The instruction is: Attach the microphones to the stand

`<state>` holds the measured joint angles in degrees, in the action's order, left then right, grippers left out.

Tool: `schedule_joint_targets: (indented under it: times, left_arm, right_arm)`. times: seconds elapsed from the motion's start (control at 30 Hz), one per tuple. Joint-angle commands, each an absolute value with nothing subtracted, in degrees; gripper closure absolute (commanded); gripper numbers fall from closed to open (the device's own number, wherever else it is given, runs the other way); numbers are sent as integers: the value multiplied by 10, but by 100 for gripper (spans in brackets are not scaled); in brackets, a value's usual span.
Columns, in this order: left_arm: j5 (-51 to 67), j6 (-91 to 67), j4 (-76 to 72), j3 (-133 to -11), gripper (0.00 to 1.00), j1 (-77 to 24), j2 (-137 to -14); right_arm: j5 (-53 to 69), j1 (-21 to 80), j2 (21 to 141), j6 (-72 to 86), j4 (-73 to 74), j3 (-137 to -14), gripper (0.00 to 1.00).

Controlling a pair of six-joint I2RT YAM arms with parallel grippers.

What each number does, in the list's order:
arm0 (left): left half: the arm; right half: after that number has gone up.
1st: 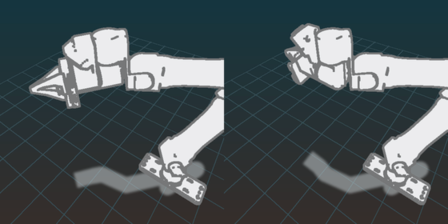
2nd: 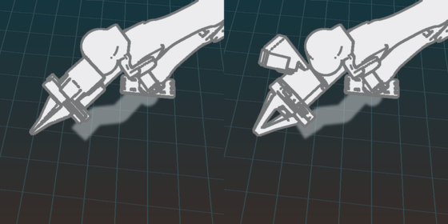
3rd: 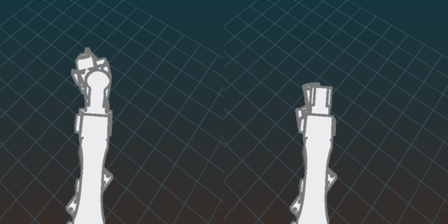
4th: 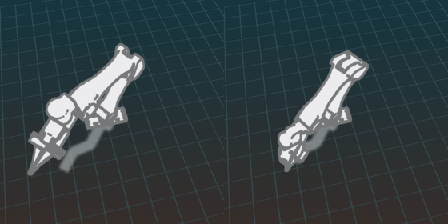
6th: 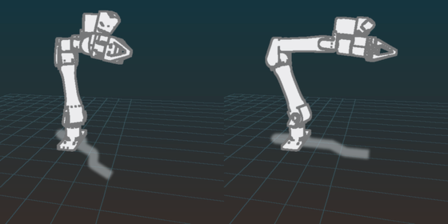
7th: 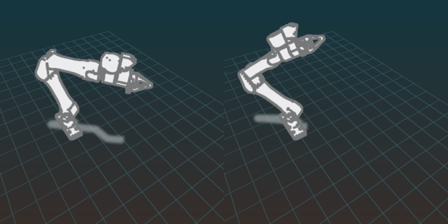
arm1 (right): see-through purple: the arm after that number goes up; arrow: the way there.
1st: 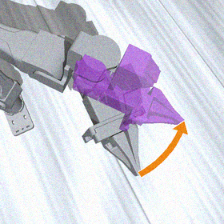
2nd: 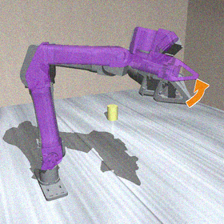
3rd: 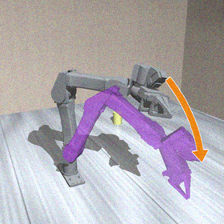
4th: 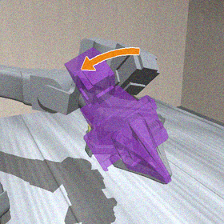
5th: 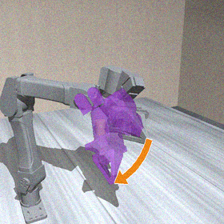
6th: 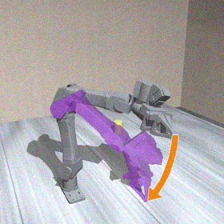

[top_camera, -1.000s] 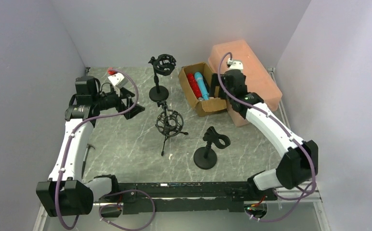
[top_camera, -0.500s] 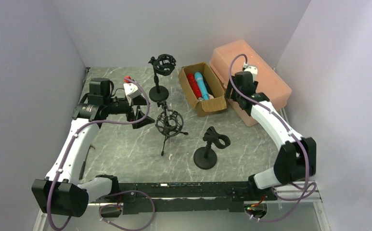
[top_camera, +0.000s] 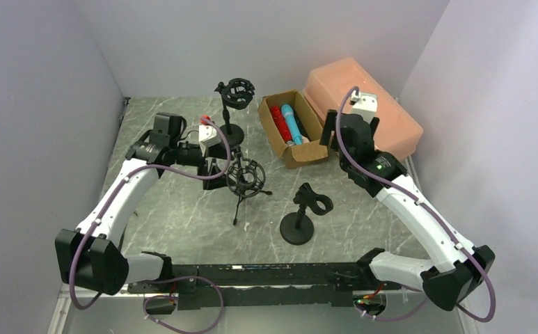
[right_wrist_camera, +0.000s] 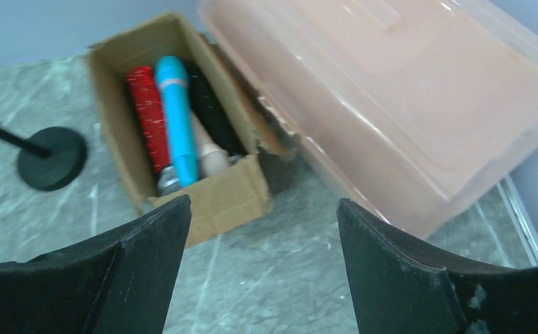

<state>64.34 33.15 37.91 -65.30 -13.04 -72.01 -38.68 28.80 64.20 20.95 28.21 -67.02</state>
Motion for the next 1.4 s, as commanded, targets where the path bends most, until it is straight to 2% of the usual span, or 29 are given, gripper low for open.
schedule_joint_targets:
  times: [0.0,0.13,0.27,0.4,0.5,0.57,0.63,0.77,0.97,1.27,1.37]
  left_arm:
    - [681,357,352,-681,1,-151,-746]
    - [712,357,334,-694,1,-154,-773]
    - [728,389,350,-718,2,-169,-798]
    - [724,386,331,-720,23,-181,-813]
    - [723,375,306,-711,56,-186,-813]
    - [717,376,297,-706,78,-186,-812]
    - [709,387,303,-703,88,-185,-809]
    - [686,422,328,-706,99,-177,-797]
    - [696,464,372,-741,100,-83,-799]
    - [689,658,590,-883,100,82,-888]
    - [684,659,589,-896,100,126,-903]
  right_arm:
    - [-401,344,644,194,310,-744,20]
    - [-365,355,652,177,330,-800,16]
    - [-308,354,669,157,353,-847,1]
    - [-257,347,613,180,269,-776,0]
    - [-244,345,569,187,220,-727,0]
    - [-238,345,585,189,251,-753,5]
    - [-234,346,626,185,308,-804,13]
    - [-223,356,669,179,361,-842,17]
    - [-215,393,685,161,412,-869,18]
    - [-241,471,707,185,553,-911,19]
    - [-226,482,687,204,604,-919,16]
